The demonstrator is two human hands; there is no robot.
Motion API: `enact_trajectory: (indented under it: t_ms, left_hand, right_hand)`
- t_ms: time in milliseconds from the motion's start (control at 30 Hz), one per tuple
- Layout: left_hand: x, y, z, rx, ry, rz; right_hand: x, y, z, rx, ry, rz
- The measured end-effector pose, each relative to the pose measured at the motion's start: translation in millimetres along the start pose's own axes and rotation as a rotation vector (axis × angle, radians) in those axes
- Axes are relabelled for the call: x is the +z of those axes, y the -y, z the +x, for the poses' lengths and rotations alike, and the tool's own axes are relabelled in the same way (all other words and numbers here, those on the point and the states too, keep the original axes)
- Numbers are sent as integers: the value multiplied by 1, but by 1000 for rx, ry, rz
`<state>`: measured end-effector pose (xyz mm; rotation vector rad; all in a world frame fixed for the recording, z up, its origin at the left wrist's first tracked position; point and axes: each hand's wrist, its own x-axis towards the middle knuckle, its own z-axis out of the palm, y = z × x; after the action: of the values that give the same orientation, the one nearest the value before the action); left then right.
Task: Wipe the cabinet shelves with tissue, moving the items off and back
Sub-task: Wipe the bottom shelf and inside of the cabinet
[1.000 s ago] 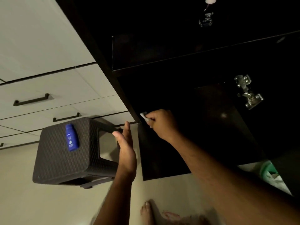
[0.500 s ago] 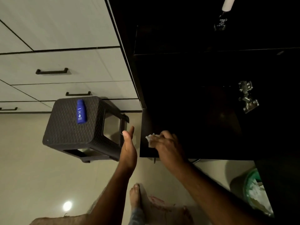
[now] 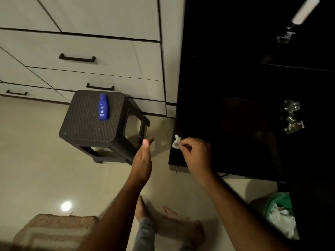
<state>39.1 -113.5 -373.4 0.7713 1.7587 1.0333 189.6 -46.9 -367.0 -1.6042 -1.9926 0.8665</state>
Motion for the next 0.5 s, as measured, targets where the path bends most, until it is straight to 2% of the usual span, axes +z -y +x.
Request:
enact_trajectory:
  t_ms: [267,367,500]
  left_hand:
    - [-92,8,26,-42,-130,-45]
    - [-142,20,42,-25,-195,80]
    - [-204,41,64,50,-184,346]
  right_hand:
    - [72,76,17,-96,58,27]
    - [110,104,29,-120,75,37]
    - [155,139,45,-144,147,-31]
